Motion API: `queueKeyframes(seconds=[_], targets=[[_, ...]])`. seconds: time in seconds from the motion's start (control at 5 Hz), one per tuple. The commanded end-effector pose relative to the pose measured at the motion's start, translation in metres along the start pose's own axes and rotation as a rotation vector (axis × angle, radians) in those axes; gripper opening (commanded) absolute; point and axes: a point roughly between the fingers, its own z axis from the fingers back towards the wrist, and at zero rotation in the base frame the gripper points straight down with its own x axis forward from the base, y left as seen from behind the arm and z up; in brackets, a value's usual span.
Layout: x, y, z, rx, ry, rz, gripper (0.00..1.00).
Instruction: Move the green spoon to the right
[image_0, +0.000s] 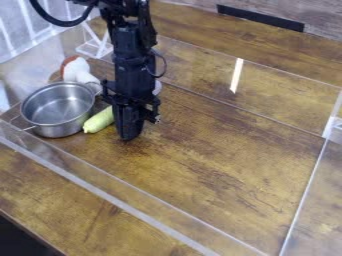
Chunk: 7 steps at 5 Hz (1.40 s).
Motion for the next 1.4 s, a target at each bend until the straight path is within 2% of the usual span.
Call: queueKeyframes(seconds=[0.0,0.2,0.4,0.6,0.8,1.2], targets=[[0.000,0.004,0.042,0.010,-0.107,0.034,0.00],[-0.001,0.010,0.053,-0.005,-0.126,0.071,0.00],[0.001,0.017,0.054,-0.020,-0.132,0.044,0.00],[0.003,0.024,0.052,-0.040,-0.128,0.014,0.00],[0.007,0.028,0.050,-0.065,-0.124,0.048,0.00],[0.013,0.035,0.043,-0.091,-0.094,0.097,0.00]])
